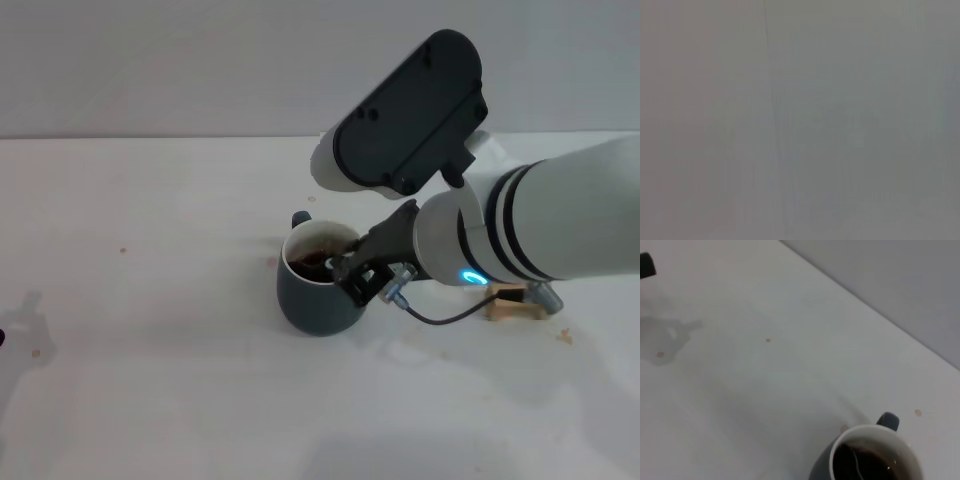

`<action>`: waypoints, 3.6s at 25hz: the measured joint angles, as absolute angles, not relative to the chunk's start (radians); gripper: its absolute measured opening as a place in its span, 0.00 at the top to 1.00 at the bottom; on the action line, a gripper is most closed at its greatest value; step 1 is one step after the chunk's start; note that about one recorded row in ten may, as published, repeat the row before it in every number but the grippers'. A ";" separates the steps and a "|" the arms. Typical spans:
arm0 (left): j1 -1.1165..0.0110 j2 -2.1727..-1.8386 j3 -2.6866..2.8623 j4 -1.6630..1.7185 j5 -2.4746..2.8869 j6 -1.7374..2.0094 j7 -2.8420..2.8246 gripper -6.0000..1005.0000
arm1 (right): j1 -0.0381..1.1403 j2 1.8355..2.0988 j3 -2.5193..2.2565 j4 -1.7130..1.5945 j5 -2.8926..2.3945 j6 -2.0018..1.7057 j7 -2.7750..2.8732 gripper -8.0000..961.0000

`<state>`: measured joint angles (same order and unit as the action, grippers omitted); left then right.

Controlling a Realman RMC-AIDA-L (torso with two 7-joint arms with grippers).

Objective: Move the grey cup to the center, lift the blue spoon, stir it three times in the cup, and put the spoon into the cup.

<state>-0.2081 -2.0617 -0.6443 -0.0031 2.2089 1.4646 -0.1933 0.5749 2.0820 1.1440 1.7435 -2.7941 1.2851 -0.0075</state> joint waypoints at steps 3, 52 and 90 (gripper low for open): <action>-0.208 -2.062 -0.644 -0.003 2.209 1.465 -0.193 1.00 | 0.592 2.079 1.153 1.705 -2.796 1.264 -0.013 0.87; -0.206 -2.060 -0.634 -0.012 2.210 1.467 -0.193 1.00 | 0.579 2.079 1.143 1.643 -2.786 1.143 -0.039 0.74; -0.203 -2.058 -0.649 -0.011 2.202 1.469 -0.193 1.00 | -0.132 2.083 0.729 0.700 -2.054 -1.553 -0.335 0.53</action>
